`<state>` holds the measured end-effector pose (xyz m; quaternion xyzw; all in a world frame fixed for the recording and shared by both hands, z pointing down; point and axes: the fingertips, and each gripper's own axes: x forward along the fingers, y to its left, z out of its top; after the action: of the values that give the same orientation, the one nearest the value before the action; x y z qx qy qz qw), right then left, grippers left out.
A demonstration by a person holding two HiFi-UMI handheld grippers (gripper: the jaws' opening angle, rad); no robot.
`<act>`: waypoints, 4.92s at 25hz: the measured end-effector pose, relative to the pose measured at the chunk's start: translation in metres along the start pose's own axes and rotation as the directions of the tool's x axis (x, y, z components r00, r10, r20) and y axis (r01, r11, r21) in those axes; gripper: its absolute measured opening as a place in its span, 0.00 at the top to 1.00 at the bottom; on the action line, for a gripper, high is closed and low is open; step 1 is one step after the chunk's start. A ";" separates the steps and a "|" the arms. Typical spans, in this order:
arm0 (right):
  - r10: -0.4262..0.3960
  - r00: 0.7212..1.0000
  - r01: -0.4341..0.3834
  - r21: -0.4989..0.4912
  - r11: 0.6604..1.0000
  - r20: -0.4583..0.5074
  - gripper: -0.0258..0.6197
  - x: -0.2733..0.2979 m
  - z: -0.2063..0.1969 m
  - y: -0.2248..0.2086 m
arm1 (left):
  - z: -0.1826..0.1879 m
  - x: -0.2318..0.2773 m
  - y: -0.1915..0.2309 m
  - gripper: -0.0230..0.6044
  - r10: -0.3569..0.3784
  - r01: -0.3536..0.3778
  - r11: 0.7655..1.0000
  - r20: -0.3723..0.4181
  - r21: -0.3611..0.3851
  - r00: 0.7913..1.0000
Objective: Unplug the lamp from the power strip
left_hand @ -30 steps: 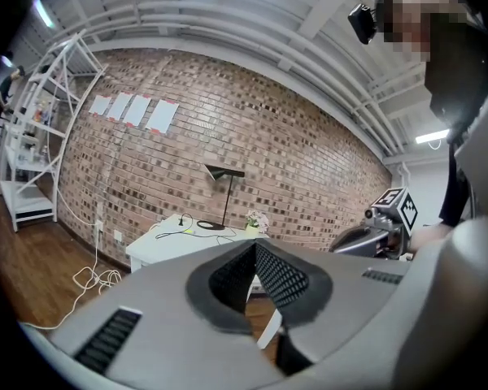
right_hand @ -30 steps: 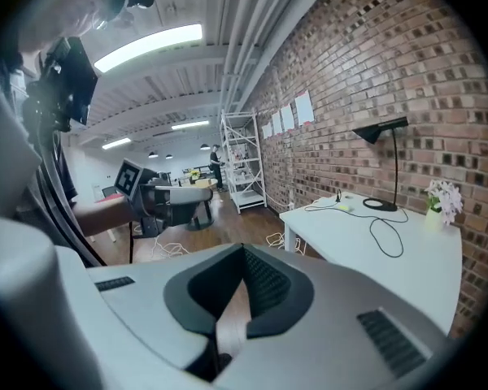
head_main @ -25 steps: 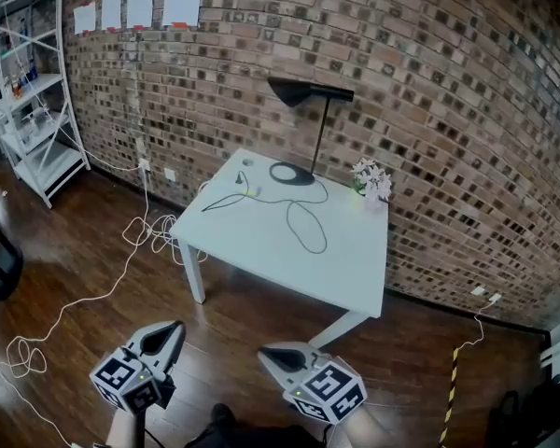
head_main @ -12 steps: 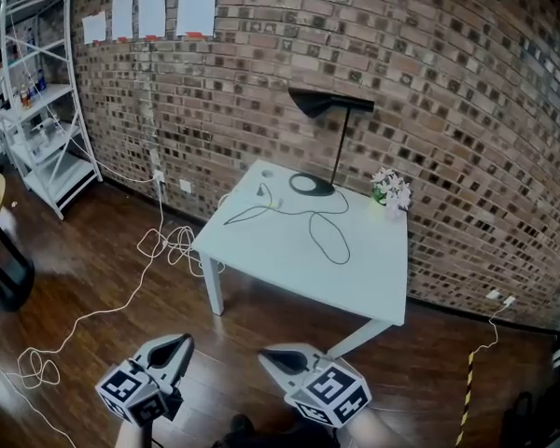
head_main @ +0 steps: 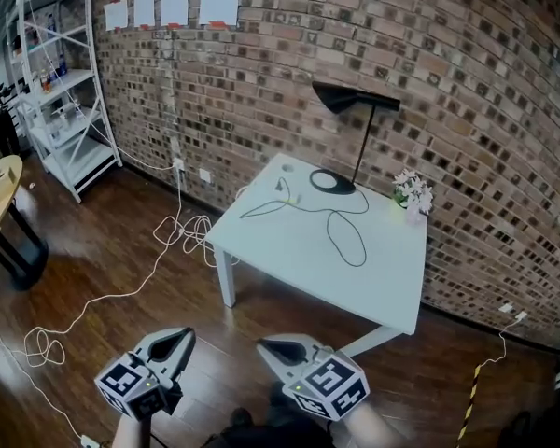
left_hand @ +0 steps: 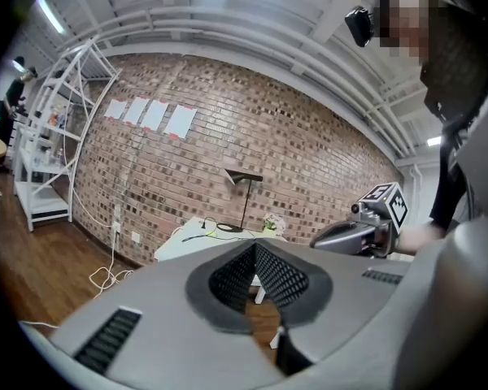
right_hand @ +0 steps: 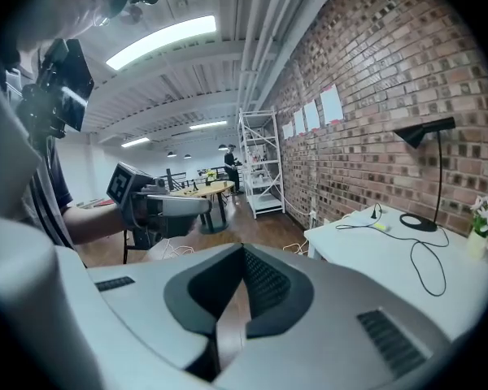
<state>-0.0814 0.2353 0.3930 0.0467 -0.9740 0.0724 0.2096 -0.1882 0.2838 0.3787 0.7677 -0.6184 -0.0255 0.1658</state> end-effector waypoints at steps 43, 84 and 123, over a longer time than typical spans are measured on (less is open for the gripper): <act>0.651 0.748 -0.641 -0.109 0.760 0.129 0.98 0.071 0.080 -0.025 | 0.078 0.049 0.037 0.97 0.509 -0.509 0.842 0.048 0.181 0.859; 0.317 0.948 -0.317 -0.097 0.944 -0.012 0.98 0.237 0.126 -0.036 | 0.076 0.055 0.233 0.97 0.170 -0.177 0.978 0.073 0.112 0.983; 0.779 0.627 -0.778 -0.066 0.625 -0.010 0.98 0.241 0.136 -0.118 | 0.123 0.135 0.215 0.97 0.574 -0.571 0.813 0.004 0.117 0.819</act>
<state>-0.3408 0.0826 0.3850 -0.3843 -0.9025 0.1241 0.1495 -0.3890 0.0888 0.3468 0.5546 -0.8183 0.0726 0.1321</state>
